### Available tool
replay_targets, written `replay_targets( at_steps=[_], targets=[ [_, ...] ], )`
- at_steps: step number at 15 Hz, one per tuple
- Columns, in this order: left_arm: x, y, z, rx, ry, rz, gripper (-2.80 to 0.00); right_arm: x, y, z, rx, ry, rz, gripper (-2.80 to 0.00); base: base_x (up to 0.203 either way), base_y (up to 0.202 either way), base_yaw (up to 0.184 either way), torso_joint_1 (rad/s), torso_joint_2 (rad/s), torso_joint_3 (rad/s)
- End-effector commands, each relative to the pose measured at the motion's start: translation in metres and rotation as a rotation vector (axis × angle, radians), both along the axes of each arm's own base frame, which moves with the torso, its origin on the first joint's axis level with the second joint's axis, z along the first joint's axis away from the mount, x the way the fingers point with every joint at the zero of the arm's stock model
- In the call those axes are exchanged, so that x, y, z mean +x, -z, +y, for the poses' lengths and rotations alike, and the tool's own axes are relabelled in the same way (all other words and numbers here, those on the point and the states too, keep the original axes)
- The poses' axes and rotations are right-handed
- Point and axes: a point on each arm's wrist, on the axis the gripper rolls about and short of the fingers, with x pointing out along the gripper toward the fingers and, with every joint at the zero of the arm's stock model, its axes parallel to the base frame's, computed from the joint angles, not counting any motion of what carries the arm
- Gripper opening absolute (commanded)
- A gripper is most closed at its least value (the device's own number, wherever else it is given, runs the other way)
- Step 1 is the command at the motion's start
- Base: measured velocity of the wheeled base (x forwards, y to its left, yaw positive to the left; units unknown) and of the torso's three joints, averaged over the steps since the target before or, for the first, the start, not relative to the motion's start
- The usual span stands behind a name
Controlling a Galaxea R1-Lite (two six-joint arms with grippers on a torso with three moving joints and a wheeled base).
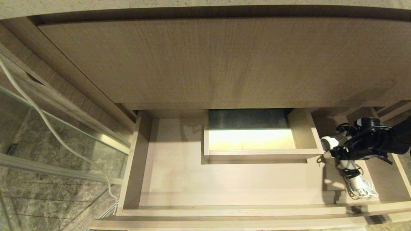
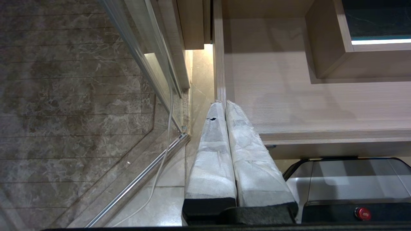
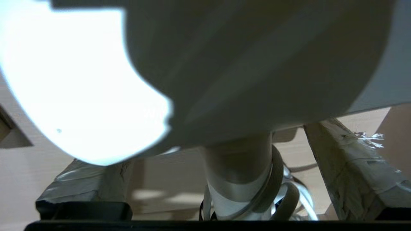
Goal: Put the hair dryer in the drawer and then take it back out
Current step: Take the hairdryer out
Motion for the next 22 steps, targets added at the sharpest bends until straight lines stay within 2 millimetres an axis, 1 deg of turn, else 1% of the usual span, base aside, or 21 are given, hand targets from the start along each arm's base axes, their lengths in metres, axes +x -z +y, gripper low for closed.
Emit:
replay_targets(
  at_steps=[1, 5, 6, 8, 11, 14, 15, 18, 19, 22],
  targets=[
    [0.000, 0.000, 0.000, 0.000, 0.000, -0.002, -2.80, 0.002, 0.007, -0.001, 0.000, -0.002, 0.004, 0.00, 0.000, 0.000, 0.000, 0.000, 0.00, 0.000],
    [0.000, 0.000, 0.000, 0.000, 0.000, 0.001, -2.80, 0.003, 0.011, -0.001, -0.002, -0.002, -0.002, 0.00, 0.000, 0.000, 0.000, 0.000, 0.00, 0.000],
    [0.000, 0.000, 0.000, 0.000, 0.000, 0.000, -2.80, 0.003, 0.008, -0.001, -0.005, -0.004, -0.008, -2.80, 0.000, 0.000, 0.000, 0.000, 0.00, 0.000],
    [0.000, 0.000, 0.000, 0.000, 0.000, 0.000, -2.80, 0.002, 0.004, -0.001, -0.009, -0.007, -0.009, -2.80, 0.000, 0.000, 0.000, 0.000, 0.00, 0.000],
    [0.000, 0.000, 0.000, 0.000, 0.000, -0.002, -2.80, 0.001, -0.018, 0.000, -0.030, -0.013, -0.047, -2.80, 0.000, 0.000, 0.000, 0.000, 0.00, 0.000],
    [0.000, 0.000, 0.000, 0.000, 0.000, -0.002, -2.80, -0.007, -0.049, 0.001, -0.055, -0.012, -0.096, -2.80, 0.000, 0.000, 0.000, 0.000, 0.00, 0.000],
    [0.000, 0.000, 0.000, 0.000, 0.000, -0.002, -2.80, -0.011, -0.057, 0.000, -0.056, -0.007, -0.098, -2.80, 0.000, 0.000, 0.000, 0.000, 0.00, 0.000],
    [0.000, 0.000, 0.000, 0.000, 0.000, 0.000, -2.80, -0.026, -0.090, 0.001, -0.065, 0.003, -0.112, -2.80, 0.000, 0.000, 0.000, 0.000, 0.00, 0.000],
    [0.000, 0.000, 0.000, 0.000, 0.000, -0.001, -2.80, -0.031, -0.096, 0.003, -0.072, 0.001, -0.112, -2.80, 0.000, 0.000, 0.000, 0.000, 0.00, 0.000],
    [0.000, 0.000, 0.000, 0.000, 0.000, 0.000, -2.80, -0.050, -0.127, 0.009, -0.128, -0.021, -0.154, -2.80, 0.000, 0.000, 0.000, 0.000, 0.00, 0.000]
  ],
)
